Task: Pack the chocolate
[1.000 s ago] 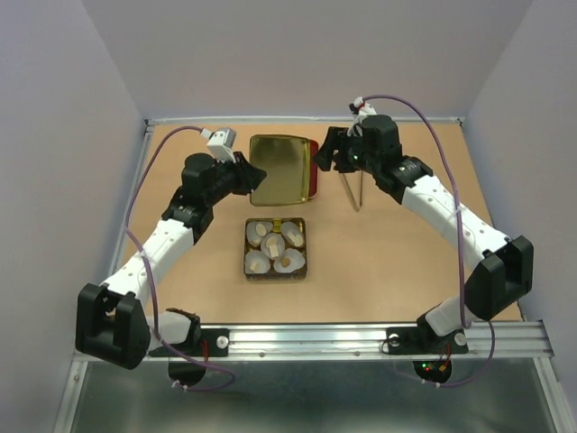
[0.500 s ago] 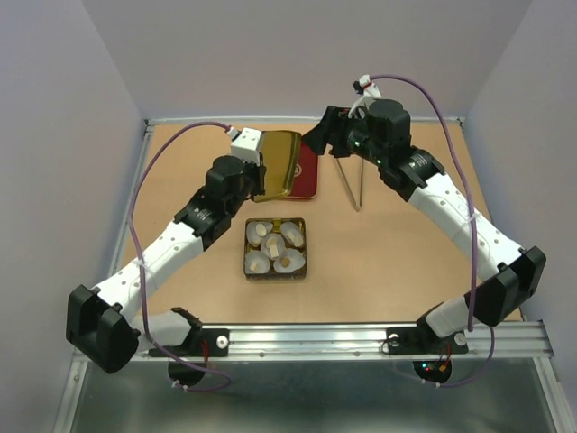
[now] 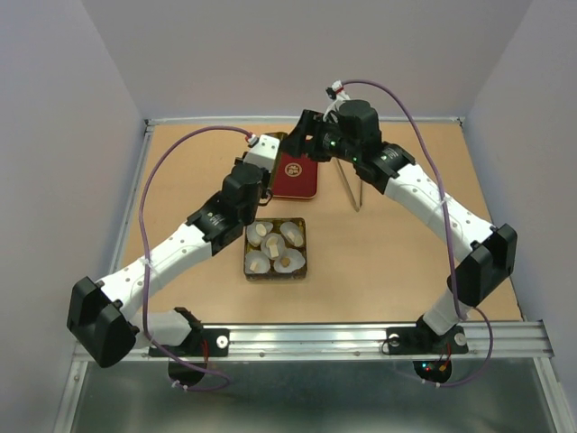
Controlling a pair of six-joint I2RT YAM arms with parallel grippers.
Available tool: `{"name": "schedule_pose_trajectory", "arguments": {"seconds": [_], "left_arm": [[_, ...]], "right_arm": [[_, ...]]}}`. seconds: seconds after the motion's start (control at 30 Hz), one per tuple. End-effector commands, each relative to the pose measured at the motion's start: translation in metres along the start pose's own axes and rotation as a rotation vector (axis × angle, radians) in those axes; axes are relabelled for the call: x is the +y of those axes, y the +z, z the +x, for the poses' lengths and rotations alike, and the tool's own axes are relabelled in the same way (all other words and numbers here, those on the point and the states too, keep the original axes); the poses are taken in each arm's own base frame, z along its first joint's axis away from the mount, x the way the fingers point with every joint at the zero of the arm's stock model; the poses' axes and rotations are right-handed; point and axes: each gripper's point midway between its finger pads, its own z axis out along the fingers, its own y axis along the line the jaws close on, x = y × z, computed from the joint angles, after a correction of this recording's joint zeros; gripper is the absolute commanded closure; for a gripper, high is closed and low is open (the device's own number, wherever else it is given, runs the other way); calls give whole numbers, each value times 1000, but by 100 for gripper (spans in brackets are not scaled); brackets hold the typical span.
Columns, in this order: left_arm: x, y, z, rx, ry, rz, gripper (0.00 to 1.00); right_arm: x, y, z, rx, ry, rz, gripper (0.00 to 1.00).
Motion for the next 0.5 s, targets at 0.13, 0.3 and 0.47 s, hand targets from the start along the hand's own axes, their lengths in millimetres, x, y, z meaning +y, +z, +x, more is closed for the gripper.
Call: {"name": "schedule_pose_trajectory", "arguments": {"seconds": [0.13,0.3,0.47], "left_arm": [[11,-4,-32,-88,6,-68,80],[10,-6,-31,-88,10,-71,80],[10,-9,-31,-96,15,-79,80]], "right_arm": [[46,-5,-23,-53,26,-129,24],[51,-11,-35,-103,42,-144,23],[56,-13,-38,-116,55,-165,22]]}}
